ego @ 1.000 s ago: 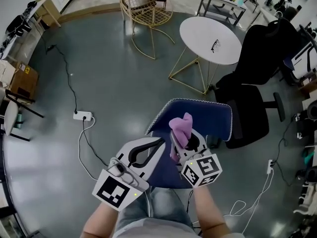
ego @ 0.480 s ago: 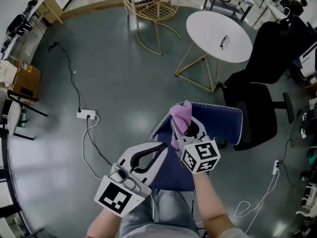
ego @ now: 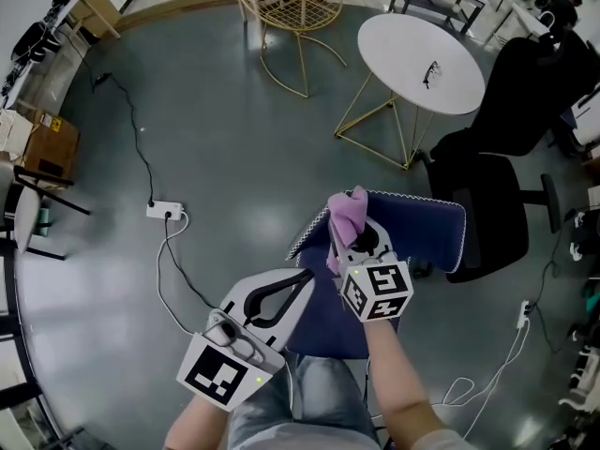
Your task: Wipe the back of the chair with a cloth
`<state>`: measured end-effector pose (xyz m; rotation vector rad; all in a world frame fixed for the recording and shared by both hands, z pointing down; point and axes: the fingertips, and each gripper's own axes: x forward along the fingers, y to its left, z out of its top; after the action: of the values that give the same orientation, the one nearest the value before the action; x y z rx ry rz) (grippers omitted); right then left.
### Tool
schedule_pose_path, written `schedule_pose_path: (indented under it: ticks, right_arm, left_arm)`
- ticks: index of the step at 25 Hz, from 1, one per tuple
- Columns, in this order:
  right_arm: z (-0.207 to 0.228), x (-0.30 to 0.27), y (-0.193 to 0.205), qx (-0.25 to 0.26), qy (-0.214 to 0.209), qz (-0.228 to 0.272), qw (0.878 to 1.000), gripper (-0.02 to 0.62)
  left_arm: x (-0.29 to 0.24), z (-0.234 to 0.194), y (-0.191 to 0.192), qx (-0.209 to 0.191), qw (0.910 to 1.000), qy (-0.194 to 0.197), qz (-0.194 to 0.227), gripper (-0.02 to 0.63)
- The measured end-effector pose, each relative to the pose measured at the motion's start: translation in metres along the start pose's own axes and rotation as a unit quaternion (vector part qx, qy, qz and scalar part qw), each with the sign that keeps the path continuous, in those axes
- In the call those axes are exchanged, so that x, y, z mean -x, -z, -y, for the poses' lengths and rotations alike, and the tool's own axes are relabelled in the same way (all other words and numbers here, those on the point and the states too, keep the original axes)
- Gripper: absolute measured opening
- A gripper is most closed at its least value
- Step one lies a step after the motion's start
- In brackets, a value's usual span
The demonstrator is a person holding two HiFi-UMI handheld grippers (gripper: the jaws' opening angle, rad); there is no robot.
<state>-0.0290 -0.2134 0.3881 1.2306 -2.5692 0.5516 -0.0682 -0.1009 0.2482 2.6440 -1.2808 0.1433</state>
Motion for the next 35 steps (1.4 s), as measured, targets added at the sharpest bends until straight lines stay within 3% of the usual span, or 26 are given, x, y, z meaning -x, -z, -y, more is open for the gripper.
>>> schedule_pose_path:
  ticks: [8,19,35]
  right_arm:
    - [0.013,0.008,0.002,-0.005,0.02,-0.004,1.0,0.124]
    - [0.074,0.043,0.009,-0.017,0.086,-0.008,0.996,0.124]
    - [0.174,0.1,0.024,-0.061,0.182,-0.011,0.981,0.124]
  left_arm:
    - [-0.005,0.007,0.0,-0.005,0.9999,0.008,-0.006,0.015]
    - [-0.035,0.029,0.0,-0.01,0.9989,0.044,-0.013,0.015]
    - [-0.077,0.063,0.004,-0.014,0.9946,0.101,-0.019,0.015]
